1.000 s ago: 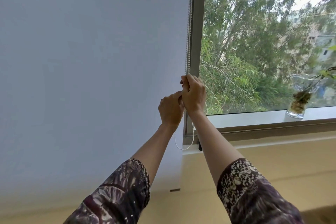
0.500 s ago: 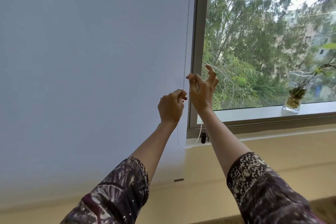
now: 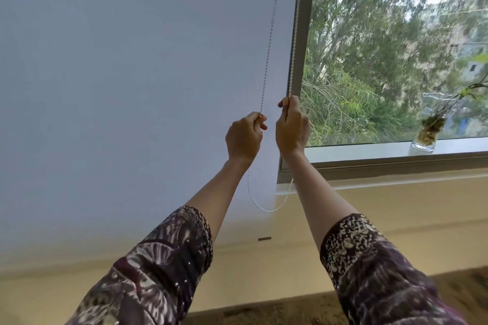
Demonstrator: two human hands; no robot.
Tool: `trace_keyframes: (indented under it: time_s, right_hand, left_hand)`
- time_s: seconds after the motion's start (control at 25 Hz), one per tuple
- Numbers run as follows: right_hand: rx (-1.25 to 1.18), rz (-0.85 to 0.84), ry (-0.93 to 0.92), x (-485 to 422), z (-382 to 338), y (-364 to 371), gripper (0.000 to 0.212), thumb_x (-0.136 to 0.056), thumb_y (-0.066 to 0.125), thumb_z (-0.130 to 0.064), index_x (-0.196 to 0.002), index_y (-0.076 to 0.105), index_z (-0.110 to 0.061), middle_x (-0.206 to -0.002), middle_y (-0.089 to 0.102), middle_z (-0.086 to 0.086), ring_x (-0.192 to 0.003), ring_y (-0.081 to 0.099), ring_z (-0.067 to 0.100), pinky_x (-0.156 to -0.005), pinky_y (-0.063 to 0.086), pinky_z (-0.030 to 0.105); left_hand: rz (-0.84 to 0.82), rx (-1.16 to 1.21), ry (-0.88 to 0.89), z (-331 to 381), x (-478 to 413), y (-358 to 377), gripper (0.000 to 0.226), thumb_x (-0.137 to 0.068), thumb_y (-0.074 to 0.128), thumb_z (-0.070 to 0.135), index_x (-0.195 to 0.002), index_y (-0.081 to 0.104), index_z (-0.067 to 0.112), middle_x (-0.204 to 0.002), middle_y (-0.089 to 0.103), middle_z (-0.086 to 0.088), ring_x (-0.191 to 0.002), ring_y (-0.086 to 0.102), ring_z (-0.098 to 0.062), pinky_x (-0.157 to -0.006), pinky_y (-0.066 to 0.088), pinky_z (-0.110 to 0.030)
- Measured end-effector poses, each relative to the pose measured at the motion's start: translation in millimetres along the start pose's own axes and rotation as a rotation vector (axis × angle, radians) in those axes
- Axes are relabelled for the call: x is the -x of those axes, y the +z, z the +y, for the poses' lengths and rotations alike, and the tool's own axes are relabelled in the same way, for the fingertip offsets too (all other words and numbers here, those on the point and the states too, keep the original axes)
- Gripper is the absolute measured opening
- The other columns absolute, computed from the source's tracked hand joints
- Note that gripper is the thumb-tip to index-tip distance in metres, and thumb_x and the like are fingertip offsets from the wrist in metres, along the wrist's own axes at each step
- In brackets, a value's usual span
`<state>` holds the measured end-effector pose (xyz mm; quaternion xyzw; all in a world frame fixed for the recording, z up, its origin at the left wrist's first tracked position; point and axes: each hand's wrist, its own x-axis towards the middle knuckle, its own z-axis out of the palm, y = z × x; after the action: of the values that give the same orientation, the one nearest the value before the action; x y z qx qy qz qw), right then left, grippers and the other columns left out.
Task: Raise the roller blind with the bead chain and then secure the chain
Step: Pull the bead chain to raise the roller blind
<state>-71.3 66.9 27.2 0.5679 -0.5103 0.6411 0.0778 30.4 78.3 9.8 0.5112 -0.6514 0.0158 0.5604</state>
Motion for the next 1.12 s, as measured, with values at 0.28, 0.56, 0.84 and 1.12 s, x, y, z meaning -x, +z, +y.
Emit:
trace_keyframes:
  time_s: [0.28, 0.56, 0.84, 1.12]
  right_hand:
    - [0.031, -0.004, -0.054, 43, -8, -18, 0.018, -0.095, 0.04, -0.011, -0.092, 0.057, -0.007, -0.066, 0.066, 0.01, -0.055, 0.061, 0.031, -0.05, 0.039, 0.03]
    - [0.102, 0.016, -0.026, 67, -4, -41, 0.014, -0.095, 0.043, -0.011, -0.088, 0.055, -0.009, -0.055, 0.048, -0.001, -0.046, 0.048, 0.027, -0.05, 0.029, 0.027]
    - [0.213, -0.122, 0.013, 123, 3, -50, 0.011, -0.095, 0.044, -0.015, -0.086, 0.05, -0.014, -0.056, 0.062, 0.014, -0.053, 0.059, 0.041, -0.049, 0.03, 0.03]
    - [0.293, -0.287, -0.086, 165, -10, -55, 0.012, -0.095, 0.042, -0.012, -0.093, 0.054, -0.01, -0.054, 0.061, 0.013, -0.048, 0.057, 0.036, -0.048, 0.03, 0.028]
  left_hand:
    - [-0.036, 0.047, 0.01, 10, 12, -15, 0.027, -0.1, 0.046, 0.027, -0.105, 0.068, 0.013, -0.091, 0.077, -0.001, -0.078, 0.073, -0.018, -0.073, 0.061, -0.033]
    - [-0.054, 0.039, -0.026, 16, 27, -23, 0.025, -0.098, 0.05, 0.026, -0.115, 0.065, 0.015, -0.107, 0.075, -0.002, -0.098, 0.071, -0.022, -0.084, 0.059, -0.04]
    - [-0.022, 0.097, -0.06, 24, 56, -33, 0.017, -0.094, 0.057, 0.024, -0.109, 0.063, 0.018, -0.105, 0.073, 0.002, -0.094, 0.069, -0.019, -0.079, 0.058, -0.04]
    - [-0.073, 0.545, -0.161, 43, 75, -54, 0.031, -0.1, 0.041, 0.029, -0.092, 0.068, 0.015, -0.08, 0.073, 0.004, -0.069, 0.071, -0.013, -0.071, 0.06, -0.042]
